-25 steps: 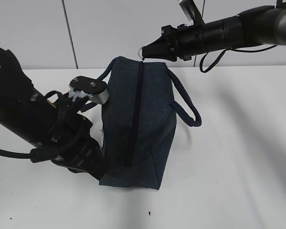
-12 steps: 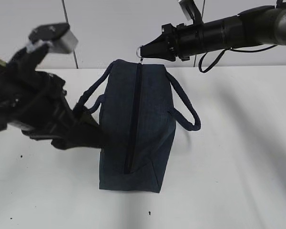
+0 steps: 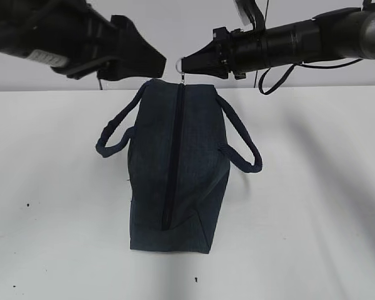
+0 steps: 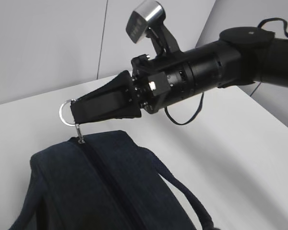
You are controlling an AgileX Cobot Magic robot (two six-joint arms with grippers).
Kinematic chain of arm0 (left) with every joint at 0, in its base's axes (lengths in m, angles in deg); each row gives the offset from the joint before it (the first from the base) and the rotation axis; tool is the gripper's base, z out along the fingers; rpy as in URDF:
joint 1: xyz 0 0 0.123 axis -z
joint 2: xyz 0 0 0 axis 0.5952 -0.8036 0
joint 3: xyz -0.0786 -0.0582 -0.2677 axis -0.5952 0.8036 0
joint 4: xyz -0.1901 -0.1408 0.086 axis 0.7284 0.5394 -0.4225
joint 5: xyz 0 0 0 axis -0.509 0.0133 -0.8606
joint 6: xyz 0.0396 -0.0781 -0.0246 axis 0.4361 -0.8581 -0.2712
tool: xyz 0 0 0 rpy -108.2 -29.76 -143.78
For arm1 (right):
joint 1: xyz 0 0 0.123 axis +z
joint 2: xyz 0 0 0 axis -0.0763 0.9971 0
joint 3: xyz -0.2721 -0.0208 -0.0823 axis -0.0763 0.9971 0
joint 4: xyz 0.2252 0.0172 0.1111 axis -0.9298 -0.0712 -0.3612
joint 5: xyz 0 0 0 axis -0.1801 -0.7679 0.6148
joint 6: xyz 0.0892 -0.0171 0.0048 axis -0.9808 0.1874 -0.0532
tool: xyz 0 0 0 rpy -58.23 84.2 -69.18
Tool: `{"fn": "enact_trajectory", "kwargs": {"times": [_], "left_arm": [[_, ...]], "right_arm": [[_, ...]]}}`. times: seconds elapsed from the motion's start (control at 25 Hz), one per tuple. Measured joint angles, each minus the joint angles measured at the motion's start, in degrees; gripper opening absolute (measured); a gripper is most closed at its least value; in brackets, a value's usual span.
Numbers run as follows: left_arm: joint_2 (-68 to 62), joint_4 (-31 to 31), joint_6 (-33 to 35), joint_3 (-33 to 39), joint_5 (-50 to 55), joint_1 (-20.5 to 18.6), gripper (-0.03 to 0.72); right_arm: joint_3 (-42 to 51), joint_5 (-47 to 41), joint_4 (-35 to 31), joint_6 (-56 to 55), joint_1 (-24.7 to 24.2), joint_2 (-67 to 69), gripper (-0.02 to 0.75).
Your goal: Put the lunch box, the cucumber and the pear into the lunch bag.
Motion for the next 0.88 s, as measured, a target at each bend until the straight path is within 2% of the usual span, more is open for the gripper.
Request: {"fn": "enact_trajectory", "kwargs": {"times": [0.12,0.48,0.88], "left_arm": [[-4.9,0.0,0.0,-4.0,0.6,-1.2,0.408],[-18.2,-0.3,-1.1,-17.7,7.4,-8.9,0.408],[-28.5,-1.0,-4.0,-26.2,16.7,-9.2,0.357]], "right_arm": [[0.0,-0.6,-1.0,-0.1,0.0,0.0,0.005],[0.0,-0.8,-1.1,-0.1,0.0,0.0,0.005],[0.0,-0.8,-1.1,-0.1,0.0,0.0,0.005]]}}
